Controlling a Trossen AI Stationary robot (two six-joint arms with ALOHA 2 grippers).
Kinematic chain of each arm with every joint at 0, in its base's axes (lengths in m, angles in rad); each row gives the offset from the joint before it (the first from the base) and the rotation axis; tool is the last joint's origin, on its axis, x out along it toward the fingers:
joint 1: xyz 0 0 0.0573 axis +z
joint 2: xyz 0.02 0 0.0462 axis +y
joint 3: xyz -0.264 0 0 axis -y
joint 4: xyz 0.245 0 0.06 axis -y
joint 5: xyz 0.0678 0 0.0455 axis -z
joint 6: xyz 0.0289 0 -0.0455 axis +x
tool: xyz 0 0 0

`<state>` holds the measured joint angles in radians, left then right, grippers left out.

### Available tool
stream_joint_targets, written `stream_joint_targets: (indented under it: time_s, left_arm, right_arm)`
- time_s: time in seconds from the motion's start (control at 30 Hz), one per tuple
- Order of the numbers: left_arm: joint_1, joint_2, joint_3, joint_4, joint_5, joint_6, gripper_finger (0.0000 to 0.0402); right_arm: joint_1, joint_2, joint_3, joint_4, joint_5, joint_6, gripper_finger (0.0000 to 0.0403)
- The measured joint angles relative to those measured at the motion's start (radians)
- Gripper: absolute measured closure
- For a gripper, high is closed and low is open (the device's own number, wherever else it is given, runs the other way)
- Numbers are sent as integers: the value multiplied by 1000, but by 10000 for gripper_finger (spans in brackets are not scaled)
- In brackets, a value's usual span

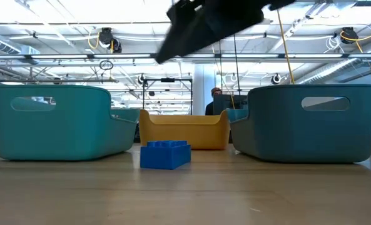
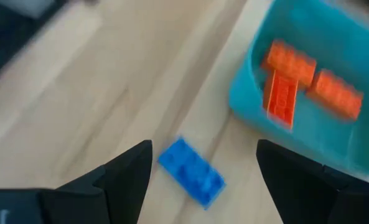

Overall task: Sort & place blocks by color
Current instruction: Put the blue game piece into the blue bin

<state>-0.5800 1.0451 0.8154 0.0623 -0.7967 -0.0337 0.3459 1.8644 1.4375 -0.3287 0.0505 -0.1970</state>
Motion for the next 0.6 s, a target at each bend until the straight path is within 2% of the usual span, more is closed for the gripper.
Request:
stream_joint_targets:
  time_s: [0.33,0.6]
  left_arm:
    - [21,0,0,9,-5,32,252]
    - [19,0,0,-35,-5,19,252]
  right_arm:
    - [-33,197,258,-356,-39,0,122]
    - [-33,291,318,-335,-54,-7,122]
